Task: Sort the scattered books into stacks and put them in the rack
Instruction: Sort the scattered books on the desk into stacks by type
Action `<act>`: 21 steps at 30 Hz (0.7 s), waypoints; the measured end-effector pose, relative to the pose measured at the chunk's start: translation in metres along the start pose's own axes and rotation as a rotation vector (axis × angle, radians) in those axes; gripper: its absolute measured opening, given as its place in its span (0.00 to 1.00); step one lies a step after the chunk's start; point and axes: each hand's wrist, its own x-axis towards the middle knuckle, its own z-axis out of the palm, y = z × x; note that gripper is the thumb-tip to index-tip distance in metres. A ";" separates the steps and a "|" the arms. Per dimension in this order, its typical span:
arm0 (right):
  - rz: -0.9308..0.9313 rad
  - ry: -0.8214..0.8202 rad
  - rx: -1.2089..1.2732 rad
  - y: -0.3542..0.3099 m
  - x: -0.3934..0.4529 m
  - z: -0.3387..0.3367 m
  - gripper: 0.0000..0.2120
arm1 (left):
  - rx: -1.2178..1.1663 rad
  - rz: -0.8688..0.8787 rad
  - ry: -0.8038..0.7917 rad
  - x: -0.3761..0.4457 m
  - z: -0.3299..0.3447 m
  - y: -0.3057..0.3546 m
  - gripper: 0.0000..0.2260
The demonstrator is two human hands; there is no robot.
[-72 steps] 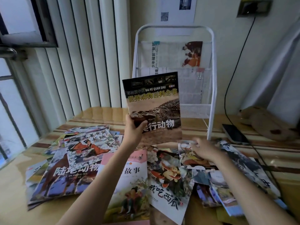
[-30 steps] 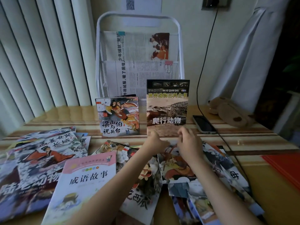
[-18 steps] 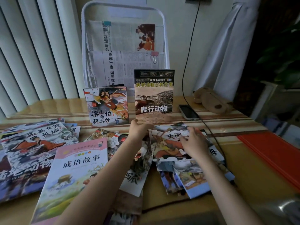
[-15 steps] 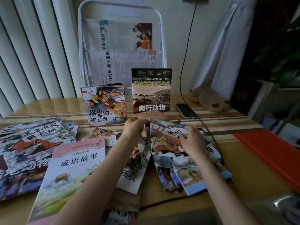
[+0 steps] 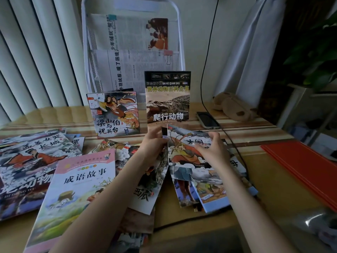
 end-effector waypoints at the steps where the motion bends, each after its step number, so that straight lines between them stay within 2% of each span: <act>1: 0.004 -0.009 -0.016 -0.001 0.002 0.000 0.31 | 0.080 0.026 -0.014 0.000 0.001 0.001 0.26; 4: 0.022 0.033 0.073 0.001 0.007 0.000 0.27 | 0.157 0.081 0.021 0.009 0.002 0.002 0.20; 7: -0.056 0.199 0.182 0.003 0.011 0.001 0.21 | 0.188 0.116 0.069 0.019 0.005 -0.002 0.20; 9: -0.153 0.314 0.200 -0.001 0.014 0.002 0.19 | 0.378 0.216 0.096 0.031 0.006 -0.008 0.19; 12: -0.241 0.383 0.295 -0.010 0.022 0.006 0.20 | 0.779 0.380 0.137 0.038 0.008 -0.012 0.21; 14: -0.226 0.409 0.403 -0.013 0.028 0.008 0.21 | 0.854 0.384 0.167 0.041 0.007 -0.012 0.21; 17: -0.198 0.491 0.582 -0.021 0.035 0.011 0.20 | 0.692 0.293 0.223 0.039 0.005 -0.005 0.23; 21: -0.142 0.547 0.735 -0.031 0.042 0.019 0.22 | 0.247 0.019 0.013 0.029 0.018 0.006 0.27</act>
